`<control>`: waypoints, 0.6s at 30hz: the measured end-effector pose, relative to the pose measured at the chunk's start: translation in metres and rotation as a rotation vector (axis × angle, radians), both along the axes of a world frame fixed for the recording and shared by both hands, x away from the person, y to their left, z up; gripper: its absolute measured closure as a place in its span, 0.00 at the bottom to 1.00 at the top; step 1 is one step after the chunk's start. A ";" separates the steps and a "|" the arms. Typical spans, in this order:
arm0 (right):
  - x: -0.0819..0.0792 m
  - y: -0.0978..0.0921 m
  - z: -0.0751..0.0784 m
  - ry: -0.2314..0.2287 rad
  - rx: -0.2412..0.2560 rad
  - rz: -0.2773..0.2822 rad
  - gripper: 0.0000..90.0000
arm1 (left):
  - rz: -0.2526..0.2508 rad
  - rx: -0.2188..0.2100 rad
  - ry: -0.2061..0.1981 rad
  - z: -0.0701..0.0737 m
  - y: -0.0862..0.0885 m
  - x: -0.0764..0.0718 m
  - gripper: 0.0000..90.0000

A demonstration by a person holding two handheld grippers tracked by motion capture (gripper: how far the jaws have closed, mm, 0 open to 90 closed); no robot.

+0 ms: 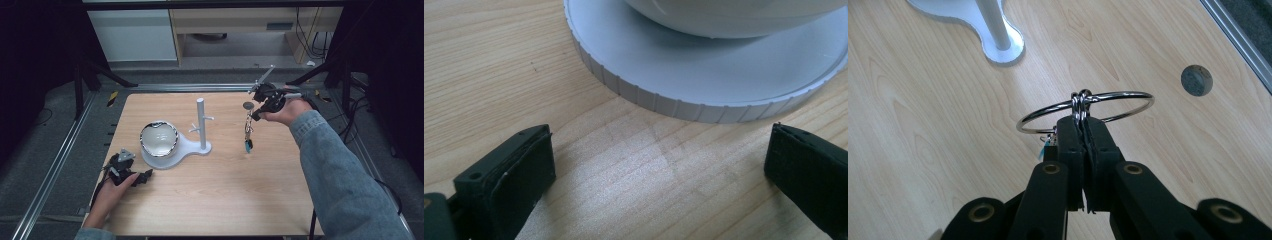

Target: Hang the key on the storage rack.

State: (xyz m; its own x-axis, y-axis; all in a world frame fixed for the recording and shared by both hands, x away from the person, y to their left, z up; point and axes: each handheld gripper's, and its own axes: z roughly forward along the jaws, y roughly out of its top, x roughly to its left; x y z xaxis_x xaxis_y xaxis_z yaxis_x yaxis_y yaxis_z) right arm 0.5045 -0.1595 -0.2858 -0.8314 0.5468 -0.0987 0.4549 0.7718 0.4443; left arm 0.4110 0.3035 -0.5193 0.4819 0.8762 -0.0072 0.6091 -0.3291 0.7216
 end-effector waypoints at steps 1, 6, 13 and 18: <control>0.000 0.001 0.001 -0.002 -0.003 0.002 0.97 | 0.000 0.000 0.000 0.000 0.000 0.000 0.00; -0.001 0.005 0.007 -0.008 -0.008 0.012 0.97 | 0.000 0.000 0.000 0.000 0.000 0.000 0.00; -0.002 0.015 0.020 -0.023 -0.013 0.030 0.97 | 0.000 0.001 0.001 0.000 0.000 0.000 0.00; -0.002 0.023 0.028 -0.034 -0.020 0.044 0.97 | 0.000 0.001 0.001 0.000 0.000 0.000 0.00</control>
